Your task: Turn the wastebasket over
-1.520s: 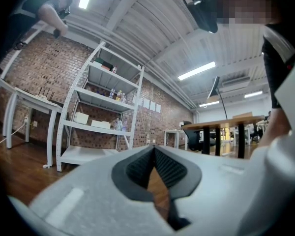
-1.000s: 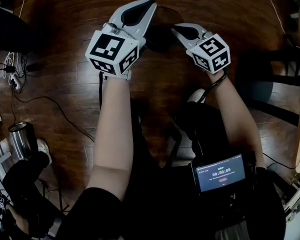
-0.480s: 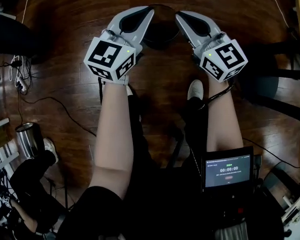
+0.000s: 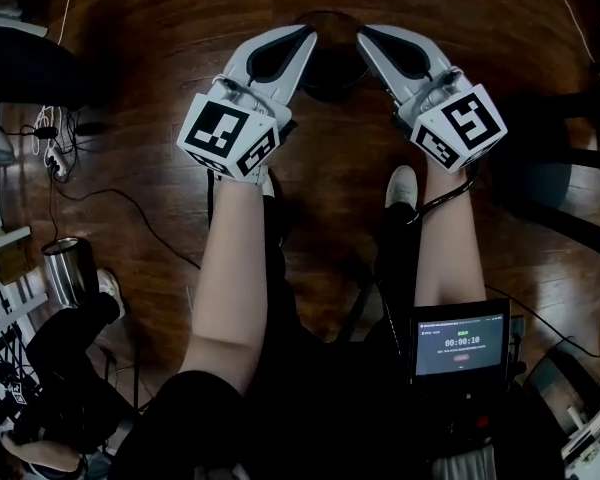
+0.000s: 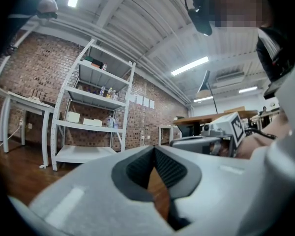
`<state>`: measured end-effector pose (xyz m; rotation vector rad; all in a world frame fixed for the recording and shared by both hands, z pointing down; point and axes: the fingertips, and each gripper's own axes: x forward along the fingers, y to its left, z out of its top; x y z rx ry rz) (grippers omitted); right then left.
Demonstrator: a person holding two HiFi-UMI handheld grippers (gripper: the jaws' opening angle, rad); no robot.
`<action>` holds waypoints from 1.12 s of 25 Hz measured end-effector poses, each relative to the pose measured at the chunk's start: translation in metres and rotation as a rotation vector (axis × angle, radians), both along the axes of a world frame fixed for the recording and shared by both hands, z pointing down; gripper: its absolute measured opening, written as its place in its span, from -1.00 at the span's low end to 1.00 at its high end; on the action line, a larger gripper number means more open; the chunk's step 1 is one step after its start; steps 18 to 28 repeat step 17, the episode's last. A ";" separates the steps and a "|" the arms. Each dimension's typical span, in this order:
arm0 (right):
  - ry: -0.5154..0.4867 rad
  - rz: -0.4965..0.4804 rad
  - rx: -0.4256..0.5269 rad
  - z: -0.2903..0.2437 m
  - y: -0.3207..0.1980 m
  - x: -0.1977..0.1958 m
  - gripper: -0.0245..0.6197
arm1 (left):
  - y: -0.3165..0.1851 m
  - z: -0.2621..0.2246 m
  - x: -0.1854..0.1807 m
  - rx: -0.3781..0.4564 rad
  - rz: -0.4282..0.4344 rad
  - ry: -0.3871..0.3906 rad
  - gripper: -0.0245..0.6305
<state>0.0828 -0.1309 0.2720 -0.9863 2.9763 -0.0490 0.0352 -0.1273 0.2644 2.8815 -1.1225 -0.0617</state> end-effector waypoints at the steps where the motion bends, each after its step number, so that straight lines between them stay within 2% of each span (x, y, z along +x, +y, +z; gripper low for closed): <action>1: 0.002 -0.005 -0.002 0.002 0.000 0.000 -0.90 | 0.000 0.002 0.000 -0.002 0.004 0.000 -0.92; 8: -0.042 -0.008 0.002 0.002 -0.008 0.011 -0.90 | -0.008 0.014 -0.007 -0.017 -0.013 -0.020 -0.92; 28: -0.018 -0.040 -0.016 0.017 -0.006 -0.003 -0.90 | -0.013 0.018 -0.009 -0.021 -0.021 -0.002 -0.92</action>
